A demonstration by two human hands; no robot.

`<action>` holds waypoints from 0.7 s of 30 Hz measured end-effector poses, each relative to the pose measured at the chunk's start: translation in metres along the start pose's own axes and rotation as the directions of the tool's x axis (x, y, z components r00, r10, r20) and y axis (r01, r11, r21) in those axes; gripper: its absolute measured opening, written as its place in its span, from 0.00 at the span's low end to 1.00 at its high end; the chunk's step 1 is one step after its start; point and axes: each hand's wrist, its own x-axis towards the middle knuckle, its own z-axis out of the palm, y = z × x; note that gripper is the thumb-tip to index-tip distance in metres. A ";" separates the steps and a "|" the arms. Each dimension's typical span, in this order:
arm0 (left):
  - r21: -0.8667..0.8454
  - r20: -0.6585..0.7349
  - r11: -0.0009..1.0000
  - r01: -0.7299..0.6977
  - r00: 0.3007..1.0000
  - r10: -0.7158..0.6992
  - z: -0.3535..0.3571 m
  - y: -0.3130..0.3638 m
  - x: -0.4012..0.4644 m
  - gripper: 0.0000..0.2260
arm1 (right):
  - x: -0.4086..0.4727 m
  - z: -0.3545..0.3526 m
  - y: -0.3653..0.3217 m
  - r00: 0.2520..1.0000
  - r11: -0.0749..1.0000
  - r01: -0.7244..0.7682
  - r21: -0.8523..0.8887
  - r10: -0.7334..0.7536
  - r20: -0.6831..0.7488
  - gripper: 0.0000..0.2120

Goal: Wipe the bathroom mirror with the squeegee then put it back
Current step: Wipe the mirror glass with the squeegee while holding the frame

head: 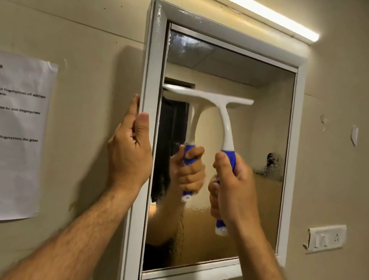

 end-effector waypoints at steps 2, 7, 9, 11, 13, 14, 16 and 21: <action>-0.001 0.007 1.000 -0.003 1.000 0.003 0.000 -0.001 0.000 0.21 | -0.018 -0.005 0.023 0.999 0.999 -0.034 0.018 0.033 0.009 0.11; -0.009 0.030 1.000 -0.025 0.999 0.025 0.000 -0.005 0.001 0.23 | -0.057 0.004 0.060 0.991 0.992 -0.124 0.016 0.125 -0.047 0.13; -0.002 0.014 1.000 -0.029 0.999 0.029 0.000 -0.004 0.001 0.21 | -0.048 0.003 0.053 0.996 0.997 -0.074 -0.033 0.072 -0.053 0.14; 0.021 0.016 1.000 -0.019 1.000 0.019 0.000 -0.002 -0.001 0.20 | -0.035 0.001 0.035 0.997 0.997 -0.069 -0.042 0.068 -0.036 0.13; 0.036 0.034 0.999 -0.004 0.999 0.002 0.000 -0.002 -0.003 0.20 | -0.025 -0.001 0.019 0.995 0.995 -0.102 -0.006 0.101 -0.020 0.13; 0.031 0.036 0.999 0.009 0.999 -0.010 0.000 -0.003 -0.005 0.20 | -0.024 -0.002 0.014 0.993 0.994 -0.113 0.002 0.113 -0.015 0.13; 0.030 0.031 0.999 0.018 0.999 -0.019 -0.002 -0.005 -0.010 0.21 | -0.029 -0.004 0.015 0.990 0.990 -0.138 -0.010 0.138 -0.012 0.13; 0.030 0.025 1.000 0.003 1.000 -0.004 -0.004 -0.010 -0.018 0.20 | -0.067 -0.004 0.051 0.981 0.981 -0.192 0.038 0.193 -0.027 0.14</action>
